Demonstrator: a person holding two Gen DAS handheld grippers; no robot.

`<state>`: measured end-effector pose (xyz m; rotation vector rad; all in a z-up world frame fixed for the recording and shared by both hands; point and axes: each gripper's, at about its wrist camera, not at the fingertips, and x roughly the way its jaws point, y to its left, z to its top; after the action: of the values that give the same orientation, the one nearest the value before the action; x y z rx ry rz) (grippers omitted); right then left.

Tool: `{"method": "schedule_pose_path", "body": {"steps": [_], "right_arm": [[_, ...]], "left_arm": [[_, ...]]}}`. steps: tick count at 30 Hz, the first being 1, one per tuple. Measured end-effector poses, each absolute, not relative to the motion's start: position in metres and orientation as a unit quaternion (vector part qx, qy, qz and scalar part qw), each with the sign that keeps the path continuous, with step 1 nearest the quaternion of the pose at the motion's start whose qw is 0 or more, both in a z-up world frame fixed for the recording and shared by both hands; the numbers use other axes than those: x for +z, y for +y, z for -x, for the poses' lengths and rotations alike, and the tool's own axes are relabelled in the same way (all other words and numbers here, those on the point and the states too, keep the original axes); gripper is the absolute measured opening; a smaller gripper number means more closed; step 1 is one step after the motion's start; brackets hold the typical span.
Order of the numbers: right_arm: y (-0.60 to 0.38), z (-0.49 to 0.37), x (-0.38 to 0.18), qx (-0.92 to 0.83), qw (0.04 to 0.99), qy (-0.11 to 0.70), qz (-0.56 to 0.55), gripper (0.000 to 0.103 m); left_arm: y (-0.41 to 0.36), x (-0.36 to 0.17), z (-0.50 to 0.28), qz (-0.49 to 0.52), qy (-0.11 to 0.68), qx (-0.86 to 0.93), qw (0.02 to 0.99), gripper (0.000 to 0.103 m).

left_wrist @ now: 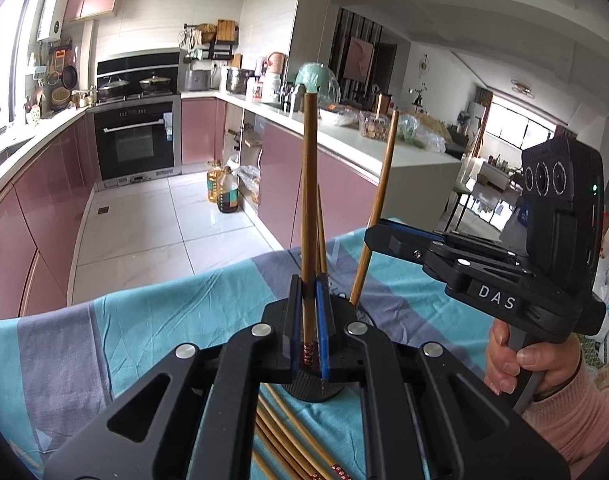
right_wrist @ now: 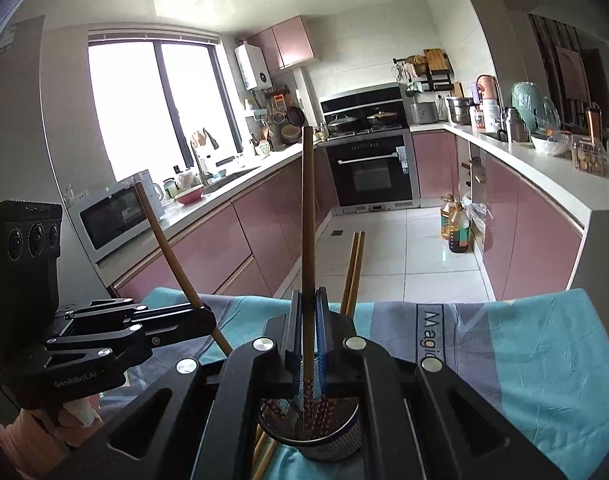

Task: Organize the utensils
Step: 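Drop the chopstick into the mesh cup with the right gripper while the left releases its chopstick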

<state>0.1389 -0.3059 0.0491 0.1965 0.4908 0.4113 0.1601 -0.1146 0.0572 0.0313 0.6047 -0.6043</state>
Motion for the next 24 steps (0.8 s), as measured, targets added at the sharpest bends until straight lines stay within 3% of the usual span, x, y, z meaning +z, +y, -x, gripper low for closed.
{"method": "schedule_pose_path", "body": {"steps": [24], "right_arm": [[-0.294,-0.161,0.008,0.192,0.924,0.315,-0.102,0.006]], "left_arm": [[-0.133,0.017,-0.19,-0.061,0.355,-0.306,0.881,0.007]]}}
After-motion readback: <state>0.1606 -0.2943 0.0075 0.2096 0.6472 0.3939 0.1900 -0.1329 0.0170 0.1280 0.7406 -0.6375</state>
